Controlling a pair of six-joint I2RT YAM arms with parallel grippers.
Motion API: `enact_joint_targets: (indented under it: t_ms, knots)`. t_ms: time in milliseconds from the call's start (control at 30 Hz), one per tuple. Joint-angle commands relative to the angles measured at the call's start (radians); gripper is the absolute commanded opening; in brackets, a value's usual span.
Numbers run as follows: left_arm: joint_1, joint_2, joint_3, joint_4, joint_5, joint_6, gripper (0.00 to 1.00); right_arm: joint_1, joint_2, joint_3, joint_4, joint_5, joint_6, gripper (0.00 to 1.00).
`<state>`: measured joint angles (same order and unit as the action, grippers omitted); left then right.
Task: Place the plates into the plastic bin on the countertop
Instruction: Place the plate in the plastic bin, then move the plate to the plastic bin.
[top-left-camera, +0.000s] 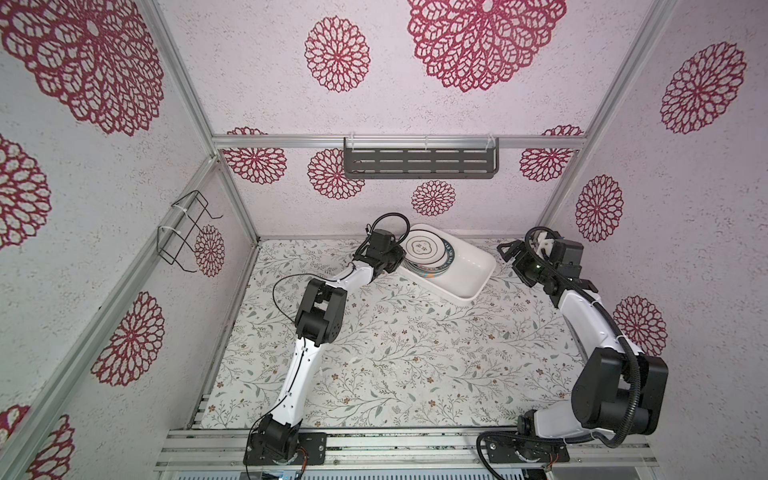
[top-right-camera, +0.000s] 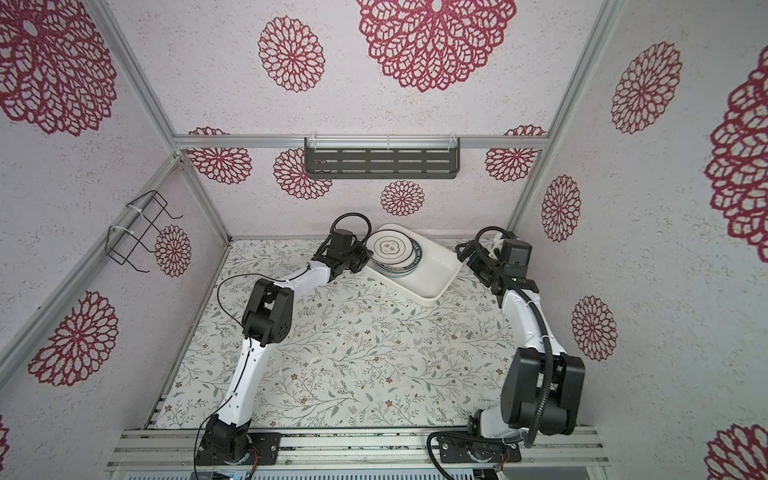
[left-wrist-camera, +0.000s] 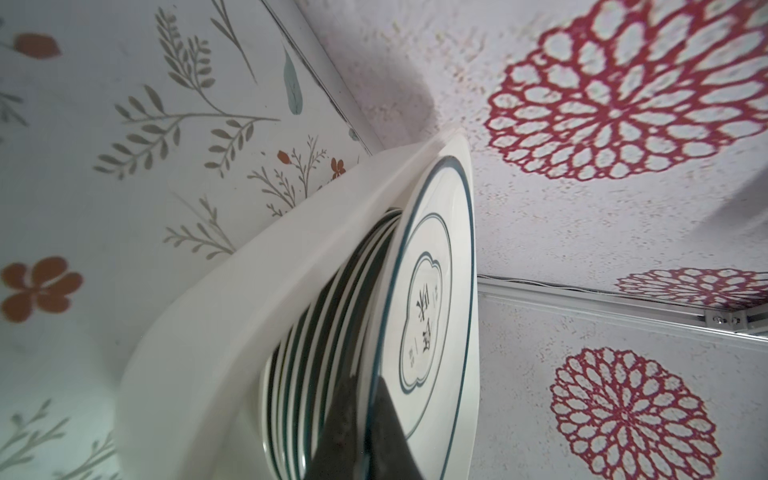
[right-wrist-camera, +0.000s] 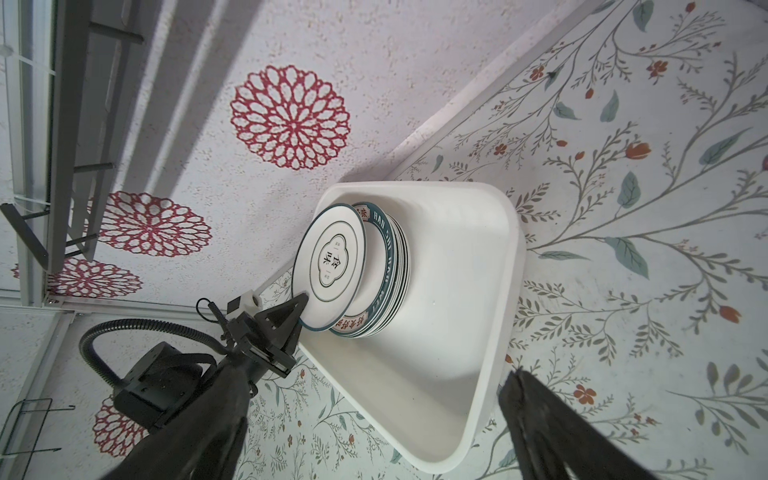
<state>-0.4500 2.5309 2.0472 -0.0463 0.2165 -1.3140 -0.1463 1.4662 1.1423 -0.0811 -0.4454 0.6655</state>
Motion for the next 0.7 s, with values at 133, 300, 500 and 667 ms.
enact_joint_targets:
  t_ms: [133,300,500,667]
  knots:
    - [-0.027,0.019,0.043,-0.012,0.005,-0.014,0.20,-0.005,0.008,0.026,0.004,0.004,0.003,0.99]
    - [-0.028,0.024,0.054,-0.045,0.007,-0.013,0.38,-0.006,0.008,0.023,0.006,0.001,0.006,0.99]
    - [-0.029,0.025,0.093,-0.151,-0.003,0.017,0.55,-0.007,0.005,0.016,0.007,-0.002,0.005,0.99]
    - [-0.030,0.066,0.222,-0.376,-0.008,0.101,0.66,-0.006,0.003,0.009,0.011,-0.004,0.007,0.99]
